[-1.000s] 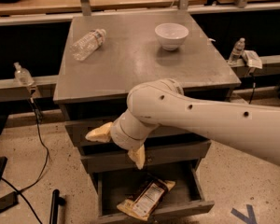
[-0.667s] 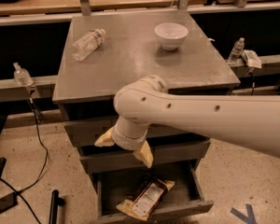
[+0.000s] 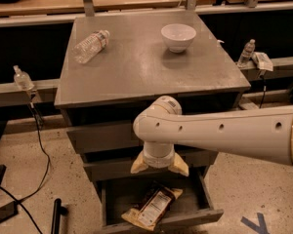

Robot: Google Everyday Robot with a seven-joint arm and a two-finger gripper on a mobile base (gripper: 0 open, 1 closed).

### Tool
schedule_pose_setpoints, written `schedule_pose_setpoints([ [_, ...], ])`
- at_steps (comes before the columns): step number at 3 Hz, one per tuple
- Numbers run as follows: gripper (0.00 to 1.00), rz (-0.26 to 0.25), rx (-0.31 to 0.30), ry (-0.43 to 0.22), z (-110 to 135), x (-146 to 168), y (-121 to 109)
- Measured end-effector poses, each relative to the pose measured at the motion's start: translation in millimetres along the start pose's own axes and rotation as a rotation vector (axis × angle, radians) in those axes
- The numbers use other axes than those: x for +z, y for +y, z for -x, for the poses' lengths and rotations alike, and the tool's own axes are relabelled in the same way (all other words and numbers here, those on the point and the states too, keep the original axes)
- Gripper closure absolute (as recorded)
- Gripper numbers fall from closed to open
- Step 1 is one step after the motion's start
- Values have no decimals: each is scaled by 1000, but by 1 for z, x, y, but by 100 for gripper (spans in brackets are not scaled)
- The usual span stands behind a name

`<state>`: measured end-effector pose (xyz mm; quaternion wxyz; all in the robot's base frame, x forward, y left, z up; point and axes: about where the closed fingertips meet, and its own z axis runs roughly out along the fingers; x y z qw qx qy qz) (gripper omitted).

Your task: Pick brown chip bag from bottom drawer and place on counter

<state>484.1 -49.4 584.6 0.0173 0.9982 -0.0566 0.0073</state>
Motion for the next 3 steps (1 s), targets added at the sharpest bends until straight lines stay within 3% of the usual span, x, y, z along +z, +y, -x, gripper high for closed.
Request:
schedule_pose_setpoints([
  [1, 0, 0, 0, 0, 0, 0, 0],
  [2, 0, -30, 42, 54, -10, 39, 37],
  [3, 0, -81, 0, 113, -13, 127, 90],
])
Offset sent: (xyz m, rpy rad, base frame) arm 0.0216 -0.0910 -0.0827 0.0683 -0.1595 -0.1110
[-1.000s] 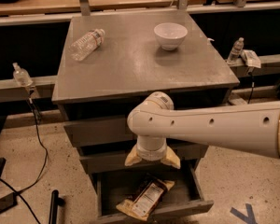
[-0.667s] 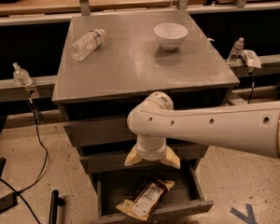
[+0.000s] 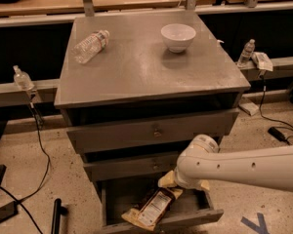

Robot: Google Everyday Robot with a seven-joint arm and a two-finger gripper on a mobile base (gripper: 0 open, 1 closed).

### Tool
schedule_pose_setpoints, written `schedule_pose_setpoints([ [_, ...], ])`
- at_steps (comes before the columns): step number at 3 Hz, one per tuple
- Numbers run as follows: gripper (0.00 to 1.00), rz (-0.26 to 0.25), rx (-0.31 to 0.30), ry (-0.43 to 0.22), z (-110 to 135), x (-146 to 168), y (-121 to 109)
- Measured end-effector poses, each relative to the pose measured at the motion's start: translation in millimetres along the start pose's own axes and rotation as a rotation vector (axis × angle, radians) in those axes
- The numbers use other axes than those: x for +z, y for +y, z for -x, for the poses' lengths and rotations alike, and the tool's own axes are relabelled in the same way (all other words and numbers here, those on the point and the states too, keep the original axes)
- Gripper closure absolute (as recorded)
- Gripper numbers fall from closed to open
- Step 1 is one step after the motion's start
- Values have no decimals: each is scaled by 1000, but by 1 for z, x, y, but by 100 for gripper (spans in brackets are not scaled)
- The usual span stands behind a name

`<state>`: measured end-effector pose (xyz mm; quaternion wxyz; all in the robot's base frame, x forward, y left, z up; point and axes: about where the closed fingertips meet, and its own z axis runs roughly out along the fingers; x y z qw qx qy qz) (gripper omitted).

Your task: Pick brown chip bag from bottom drawer and place on counter

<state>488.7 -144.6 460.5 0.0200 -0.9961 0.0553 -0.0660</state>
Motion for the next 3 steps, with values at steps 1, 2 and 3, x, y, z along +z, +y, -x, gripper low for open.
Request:
schedule_pose_setpoints([
  [1, 0, -21, -31, 61, -6, 31, 12],
  [2, 0, -21, -29, 59, -5, 31, 12],
  [3, 0, -85, -50, 51, -12, 41, -1],
])
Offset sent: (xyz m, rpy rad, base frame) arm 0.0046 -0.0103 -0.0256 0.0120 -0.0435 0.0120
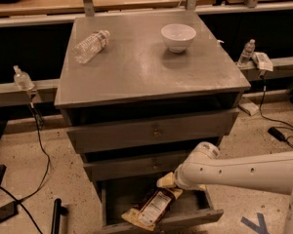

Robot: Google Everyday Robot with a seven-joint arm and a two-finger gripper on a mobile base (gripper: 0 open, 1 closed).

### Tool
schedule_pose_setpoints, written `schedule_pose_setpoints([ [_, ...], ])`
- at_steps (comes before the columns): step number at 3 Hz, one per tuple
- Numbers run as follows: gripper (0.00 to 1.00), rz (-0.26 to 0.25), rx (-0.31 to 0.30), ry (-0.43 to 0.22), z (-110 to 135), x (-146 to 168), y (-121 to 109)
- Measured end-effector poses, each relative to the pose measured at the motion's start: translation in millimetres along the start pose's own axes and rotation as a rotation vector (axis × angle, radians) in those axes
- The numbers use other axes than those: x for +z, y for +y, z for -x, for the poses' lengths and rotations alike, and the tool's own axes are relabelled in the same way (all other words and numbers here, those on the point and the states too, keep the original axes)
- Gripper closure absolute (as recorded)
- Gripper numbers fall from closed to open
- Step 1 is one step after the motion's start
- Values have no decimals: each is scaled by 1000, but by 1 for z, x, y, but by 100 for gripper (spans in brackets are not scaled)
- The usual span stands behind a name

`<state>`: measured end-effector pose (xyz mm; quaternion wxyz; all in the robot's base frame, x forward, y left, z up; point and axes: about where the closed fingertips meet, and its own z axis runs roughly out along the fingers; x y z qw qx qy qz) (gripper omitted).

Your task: Pick brown chip bag from bottom drawer and place on counter

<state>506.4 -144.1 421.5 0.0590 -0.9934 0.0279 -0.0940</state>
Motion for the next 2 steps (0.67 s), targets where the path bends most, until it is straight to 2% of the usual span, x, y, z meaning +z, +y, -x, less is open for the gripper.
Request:
schedule_pose_setpoints([
  [1, 0, -217, 87, 5, -11, 28, -30],
  [2, 0, -453, 248, 6, -15, 46, -46],
])
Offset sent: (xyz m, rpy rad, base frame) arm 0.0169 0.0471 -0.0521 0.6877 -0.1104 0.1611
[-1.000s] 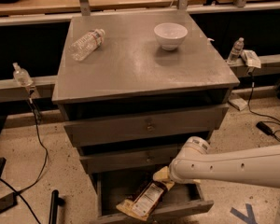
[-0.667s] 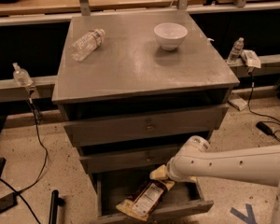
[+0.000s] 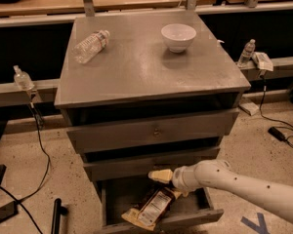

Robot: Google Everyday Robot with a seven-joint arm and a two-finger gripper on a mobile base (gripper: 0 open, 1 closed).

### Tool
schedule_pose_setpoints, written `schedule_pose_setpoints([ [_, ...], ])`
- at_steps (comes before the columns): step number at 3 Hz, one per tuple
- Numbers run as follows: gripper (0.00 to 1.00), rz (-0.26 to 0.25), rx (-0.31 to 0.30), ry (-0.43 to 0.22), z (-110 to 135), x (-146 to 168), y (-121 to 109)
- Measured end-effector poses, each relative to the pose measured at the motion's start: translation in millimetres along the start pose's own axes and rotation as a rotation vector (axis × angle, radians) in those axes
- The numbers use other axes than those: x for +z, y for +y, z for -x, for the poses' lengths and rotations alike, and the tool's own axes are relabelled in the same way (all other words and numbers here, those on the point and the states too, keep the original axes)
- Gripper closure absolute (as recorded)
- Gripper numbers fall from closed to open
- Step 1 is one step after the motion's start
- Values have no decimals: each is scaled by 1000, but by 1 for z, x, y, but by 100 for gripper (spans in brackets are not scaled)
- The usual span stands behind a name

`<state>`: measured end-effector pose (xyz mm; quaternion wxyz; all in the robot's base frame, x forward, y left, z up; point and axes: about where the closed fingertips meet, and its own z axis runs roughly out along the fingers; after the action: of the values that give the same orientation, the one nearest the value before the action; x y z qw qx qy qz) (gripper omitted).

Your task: Pick brown chip bag from bottom drawer and place on counter

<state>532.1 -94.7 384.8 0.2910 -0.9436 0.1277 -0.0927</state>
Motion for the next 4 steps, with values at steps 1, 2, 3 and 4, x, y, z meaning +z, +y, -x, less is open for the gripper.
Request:
schedule_pose_setpoints([
  [1, 0, -157, -13, -28, 8, 12, 5],
  [2, 0, -185, -187, -54, 10, 30, 9],
  [3, 0, -185, -185, -52, 11, 29, 7],
  [4, 0, -221, -147, -102, 12, 44, 10],
])
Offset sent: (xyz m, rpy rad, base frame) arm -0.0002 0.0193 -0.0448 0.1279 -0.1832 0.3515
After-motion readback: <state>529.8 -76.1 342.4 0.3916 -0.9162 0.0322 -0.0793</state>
